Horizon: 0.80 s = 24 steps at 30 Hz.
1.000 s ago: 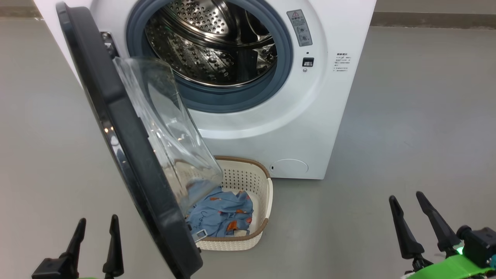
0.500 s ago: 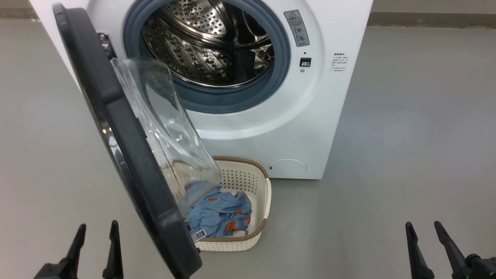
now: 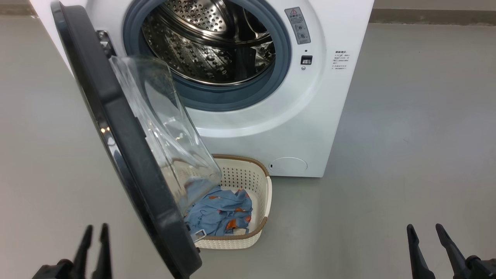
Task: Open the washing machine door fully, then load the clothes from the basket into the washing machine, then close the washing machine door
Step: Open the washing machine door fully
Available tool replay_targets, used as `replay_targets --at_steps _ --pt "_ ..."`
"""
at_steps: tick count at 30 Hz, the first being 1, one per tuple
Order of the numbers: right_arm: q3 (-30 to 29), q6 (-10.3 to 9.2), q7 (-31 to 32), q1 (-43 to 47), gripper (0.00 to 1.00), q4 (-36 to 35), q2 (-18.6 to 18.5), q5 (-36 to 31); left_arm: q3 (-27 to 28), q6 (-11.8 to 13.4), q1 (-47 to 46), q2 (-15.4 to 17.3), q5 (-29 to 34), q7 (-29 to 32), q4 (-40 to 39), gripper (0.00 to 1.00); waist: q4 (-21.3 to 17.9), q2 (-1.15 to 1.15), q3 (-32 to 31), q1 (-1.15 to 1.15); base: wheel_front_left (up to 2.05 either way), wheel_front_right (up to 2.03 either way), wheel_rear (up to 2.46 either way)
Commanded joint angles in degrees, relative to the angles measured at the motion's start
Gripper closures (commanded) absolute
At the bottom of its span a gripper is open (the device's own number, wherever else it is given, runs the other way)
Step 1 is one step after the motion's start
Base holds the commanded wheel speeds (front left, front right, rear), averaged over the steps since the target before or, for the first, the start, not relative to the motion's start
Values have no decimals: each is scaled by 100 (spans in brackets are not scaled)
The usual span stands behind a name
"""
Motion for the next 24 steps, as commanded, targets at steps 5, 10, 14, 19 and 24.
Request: replay_targets --at_steps 5,10,14,19,24 --pt "108 9 -68 -28 0 -131 -119 -82 224 -14 -75 95 -176 -38 -15 100 15 0 0 0 0 0 0" --pt "95 9 -68 4 0 -165 -120 -83 613 44 -176 95 -401 -38 -153 100 45 0 -9 0 0 0 0" --pt "76 9 -68 35 0 -182 -112 -82 960 267 -324 95 -534 -38 -544 100 89 0 -13 0 0 0 0" --pt "7 9 -68 71 0 -200 -92 -82 904 498 -520 95 -468 -38 -1362 100 236 0 -23 0 0 0 0" --pt "-18 9 -68 71 0 -195 -72 -74 478 679 -579 95 -420 -28 -2089 100 352 0 -58 0 0 0 0"
